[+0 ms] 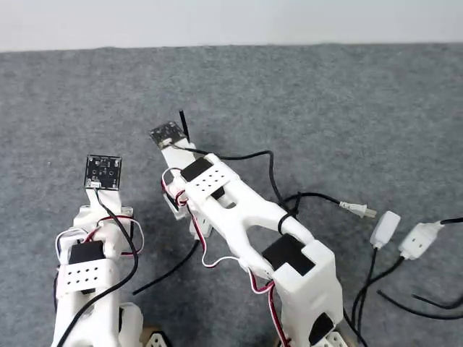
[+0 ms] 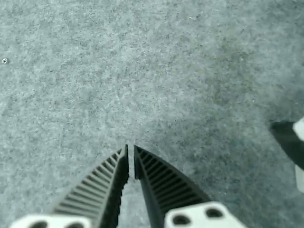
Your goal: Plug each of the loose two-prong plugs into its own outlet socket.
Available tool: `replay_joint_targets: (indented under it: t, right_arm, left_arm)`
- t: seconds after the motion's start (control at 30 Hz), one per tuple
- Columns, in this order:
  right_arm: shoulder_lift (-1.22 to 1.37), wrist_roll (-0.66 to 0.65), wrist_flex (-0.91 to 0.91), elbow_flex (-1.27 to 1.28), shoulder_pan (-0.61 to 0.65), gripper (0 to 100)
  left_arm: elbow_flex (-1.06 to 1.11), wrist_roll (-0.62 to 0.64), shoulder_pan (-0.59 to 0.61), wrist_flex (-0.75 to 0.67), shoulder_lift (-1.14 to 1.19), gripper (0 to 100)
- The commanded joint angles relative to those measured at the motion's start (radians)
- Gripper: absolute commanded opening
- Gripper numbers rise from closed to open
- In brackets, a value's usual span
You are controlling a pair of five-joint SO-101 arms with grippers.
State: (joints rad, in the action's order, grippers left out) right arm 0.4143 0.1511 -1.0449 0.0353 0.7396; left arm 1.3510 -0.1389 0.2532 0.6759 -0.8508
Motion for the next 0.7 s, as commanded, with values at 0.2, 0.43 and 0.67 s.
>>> replay_joint_targets:
  t: [0.2,0.43,0.67]
  right_arm:
    - [-0.005,0.02,-0.173,-0.068,0.008,22.2]
    - [0.035,0.015,-0.159,-0.058,0.012,10.5]
    - [0.031,0.014,-0.162,-0.06,-0.008,1.1]
  left_arm:
    - [-0.033,-0.012,-0.003,-0.028,-0.021,2]
    - [-0.033,-0.012,-0.002,-0.028,-0.021,2]
    - [-0.033,-0.012,-0.002,-0.028,-0.021,2]
